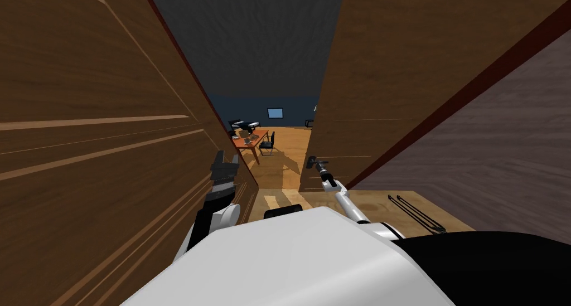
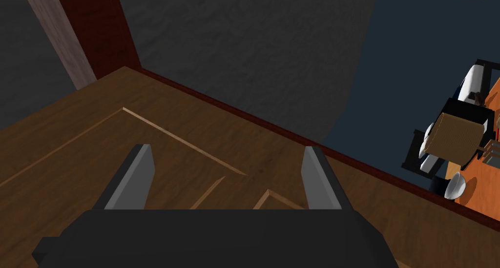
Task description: Pull the door open
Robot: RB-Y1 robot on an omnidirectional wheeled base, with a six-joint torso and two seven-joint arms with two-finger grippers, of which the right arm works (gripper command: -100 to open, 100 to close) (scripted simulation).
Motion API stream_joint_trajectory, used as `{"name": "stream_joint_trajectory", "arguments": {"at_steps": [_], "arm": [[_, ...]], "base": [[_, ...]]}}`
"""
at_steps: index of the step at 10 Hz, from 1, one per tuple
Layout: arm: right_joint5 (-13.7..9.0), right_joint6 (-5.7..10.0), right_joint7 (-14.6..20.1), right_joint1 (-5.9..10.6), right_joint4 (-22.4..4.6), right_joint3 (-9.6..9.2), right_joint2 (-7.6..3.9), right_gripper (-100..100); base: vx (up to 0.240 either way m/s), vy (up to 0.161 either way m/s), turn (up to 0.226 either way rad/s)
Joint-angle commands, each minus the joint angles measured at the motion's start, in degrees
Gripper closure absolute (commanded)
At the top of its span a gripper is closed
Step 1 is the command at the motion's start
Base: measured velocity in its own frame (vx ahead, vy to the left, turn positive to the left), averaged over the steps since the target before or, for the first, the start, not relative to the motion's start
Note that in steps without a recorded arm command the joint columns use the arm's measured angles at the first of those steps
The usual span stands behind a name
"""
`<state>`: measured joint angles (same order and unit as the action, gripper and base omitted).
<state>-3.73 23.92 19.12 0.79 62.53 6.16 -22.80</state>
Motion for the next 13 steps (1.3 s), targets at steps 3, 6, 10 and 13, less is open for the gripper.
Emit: {"name": "stream_joint_trajectory", "arguments": {"at_steps": [3, 6, 10, 13], "arm": [[0.1, 0.57, 1.1, -0.78, 0.3, -0.85, -0.95, 100], [0.1, 1.54, 2.8, -1.86, 0.9, -2.1, -2.5, 100], [0.2, 3.08, 5.4, -3.57, 1.8, -4.08, -4.97, 100], [0.3, 4.23, 7.5, -4.86, 2.5, -5.56, -6.82, 100]], "base": [[-0.031, -0.015, 0.044], [-0.186, -0.068, 0.132], [-0.194, -0.074, 0.126], [-0.203, -0.073, 0.13]]}}
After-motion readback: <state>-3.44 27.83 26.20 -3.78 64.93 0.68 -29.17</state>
